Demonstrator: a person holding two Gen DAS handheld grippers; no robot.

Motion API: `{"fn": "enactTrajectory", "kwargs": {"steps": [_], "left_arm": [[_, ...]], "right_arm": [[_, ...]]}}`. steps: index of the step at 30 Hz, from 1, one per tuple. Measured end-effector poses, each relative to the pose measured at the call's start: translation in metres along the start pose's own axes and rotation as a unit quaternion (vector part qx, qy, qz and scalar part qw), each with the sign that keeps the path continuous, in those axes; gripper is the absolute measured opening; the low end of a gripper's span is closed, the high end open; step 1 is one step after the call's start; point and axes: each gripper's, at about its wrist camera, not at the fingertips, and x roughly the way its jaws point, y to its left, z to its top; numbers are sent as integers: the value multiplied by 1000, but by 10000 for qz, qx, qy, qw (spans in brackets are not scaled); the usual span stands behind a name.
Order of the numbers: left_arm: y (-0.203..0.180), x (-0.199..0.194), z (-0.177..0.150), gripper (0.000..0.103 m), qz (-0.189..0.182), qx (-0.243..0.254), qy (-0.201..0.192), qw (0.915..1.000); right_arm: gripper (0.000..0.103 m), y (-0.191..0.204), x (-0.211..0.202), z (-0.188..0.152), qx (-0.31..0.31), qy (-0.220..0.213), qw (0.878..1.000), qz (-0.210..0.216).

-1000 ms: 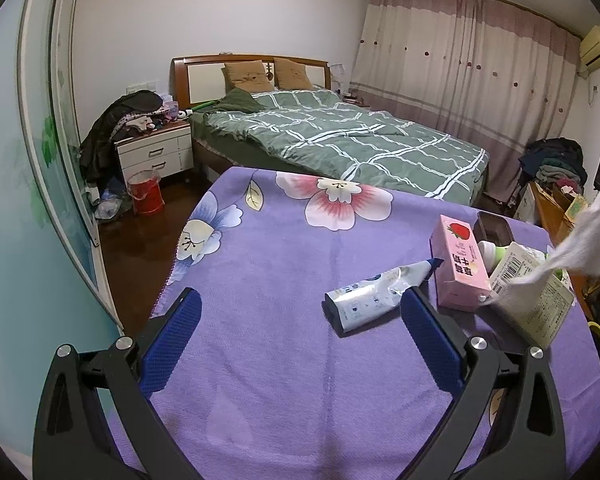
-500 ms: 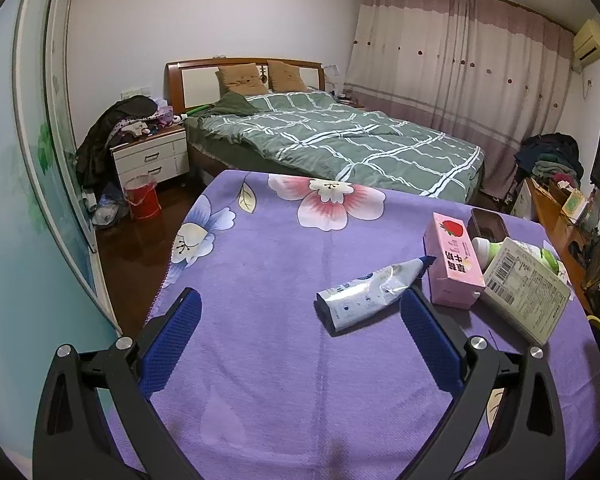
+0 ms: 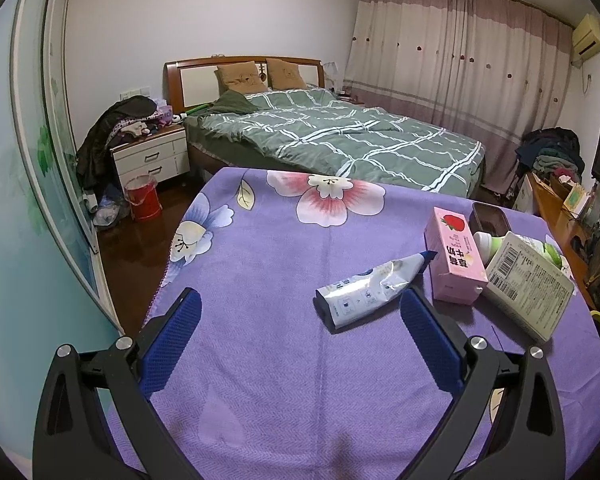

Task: Collect trash
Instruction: 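Carry the tissue to the yellow bin and open the right gripper, then grasp the white-blue squeeze tube with the left gripper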

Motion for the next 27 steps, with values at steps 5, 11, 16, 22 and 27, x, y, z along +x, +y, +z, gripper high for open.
{"fn": "enactTrajectory", "kwargs": {"steps": [5,11,16,22,27], "left_arm": [[-2,1,0,98,-12,34,4,10000],[-3,1,-1,98,-15,43,6,10000],[-3,0,-2,98,-54,47,-5,10000],[-14,2,-5,98,-255,145,62,9996],[-44,9,-9,98,-596,485,337,9965]], "right_arm": [[19,-12,22,-14,224,401,9985,-311],[30,-9,22,-12,647,382,9968,-290],[44,6,13,-18,747,-12,9970,-207],[45,28,11,-27,398,-230,9988,-174],[51,41,8,-27,173,-341,9991,-196]]}}
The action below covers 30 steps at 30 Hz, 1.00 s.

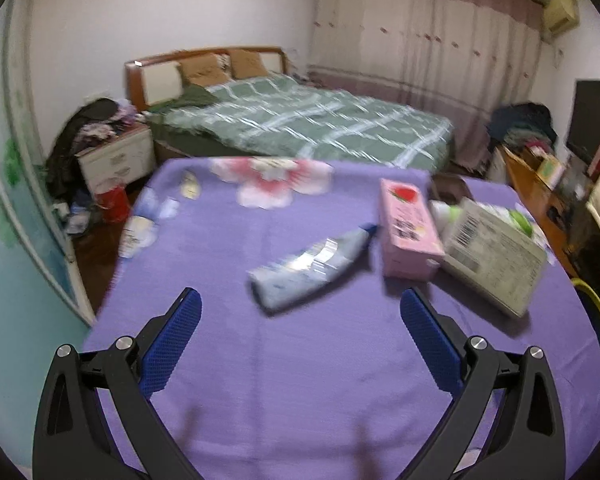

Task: Collect trash
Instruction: 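Grasp the white-blue squeeze tube with the left gripper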

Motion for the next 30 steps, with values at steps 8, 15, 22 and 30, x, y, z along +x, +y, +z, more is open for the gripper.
{"fn": "enactTrajectory", "kwargs": {"steps": [8,15,22,30], "left_arm": [[-47,21,19,92,-42,820,220,9964],[-23,64,39,78,-162,947,674,9931],[-7,96,42,78,-213,1267,932,9873],[0,130,46,78,-401,1325,1192,9832]], "right_arm": [[53,-4,-1,1,125,-10,9998,131],[53,-8,0,2,216,3,9995,236],[54,-7,1,2,218,30,9994,258],[54,-3,4,0,161,86,9995,264]]}}
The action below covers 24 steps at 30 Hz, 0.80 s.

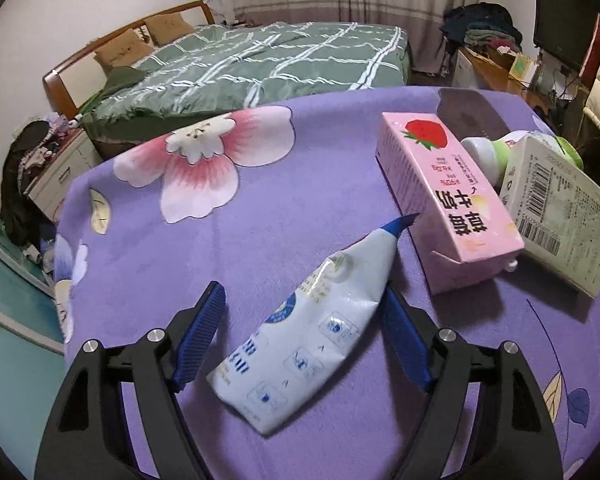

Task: Collect trash
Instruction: 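Grasp the white-blue squeeze tube with the left gripper, then carry the squeeze tube over the yellow bin and release it with the left gripper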

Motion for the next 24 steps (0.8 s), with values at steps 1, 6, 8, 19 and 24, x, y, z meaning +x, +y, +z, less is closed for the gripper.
{"fn": "enactTrajectory", "kwargs": {"steps": [1,6,8,19,24], "left_arm": [[2,2,2,77,-78,-27,20,10000],[8,8,7,61,-353,-3,63,9994],[7,6,7,50,-362,19,82,9993],[-8,-24,-19,34,-95,-222,147,9996],[-38,-69,-40,34,-112,-181,-39,9998]], "right_arm": [[54,1,0,0,-16,14,10000,6],[54,1,2,-1,-18,50,10000,22],[54,1,2,-1,-20,58,10000,26],[55,0,3,-2,7,80,10000,41],[58,-1,3,-4,58,141,9999,35]]}}
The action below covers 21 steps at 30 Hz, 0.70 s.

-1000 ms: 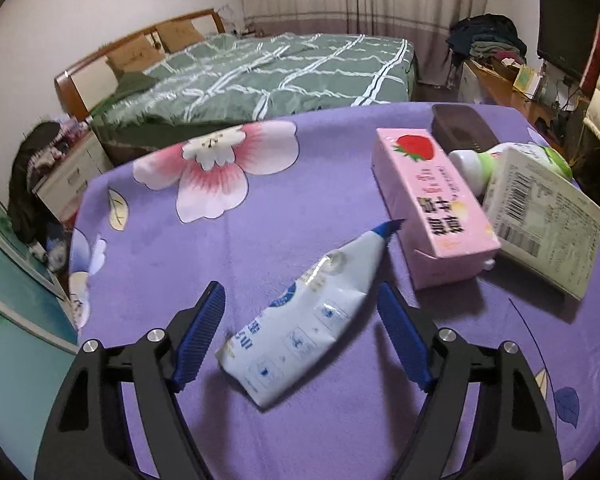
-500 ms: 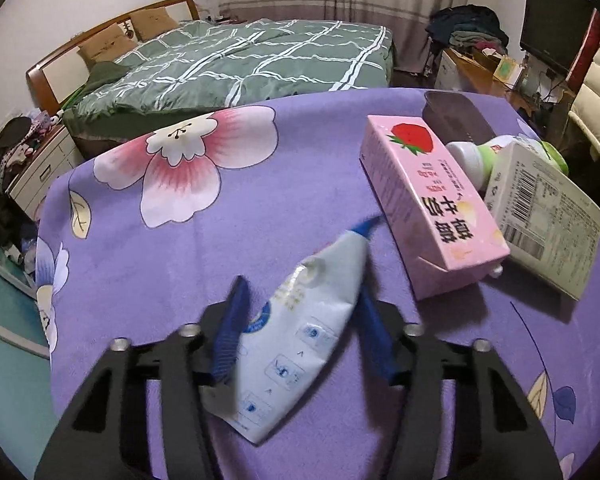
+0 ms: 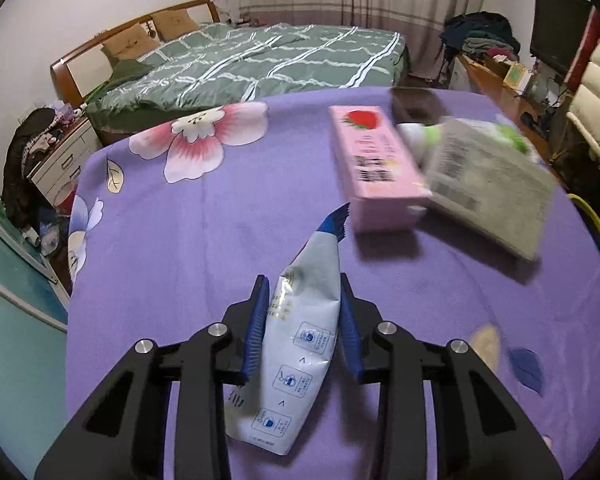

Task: Collect trash
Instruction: 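Carry the squeeze tube over the yellow bin and release it with the left gripper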

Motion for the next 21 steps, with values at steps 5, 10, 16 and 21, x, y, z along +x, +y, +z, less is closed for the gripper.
{"fn": "enactTrajectory", "kwargs": {"steps": [5,10,16,21], "left_arm": [[-50,-44,-12,34,-481,277,-131,9984],[-122,-65,-8,34,-1104,759,-209,9908],[-211,-72,19,34,-1590,1407,-340,9766],[-290,-62,42,34,-1961,1828,-264,9630]], "right_arm": [[58,-4,2,-1,135,168,9997,101],[59,-13,0,3,273,374,9986,258],[61,-40,-24,-1,213,489,9977,420],[66,-81,-69,-6,245,272,9991,217]]}}
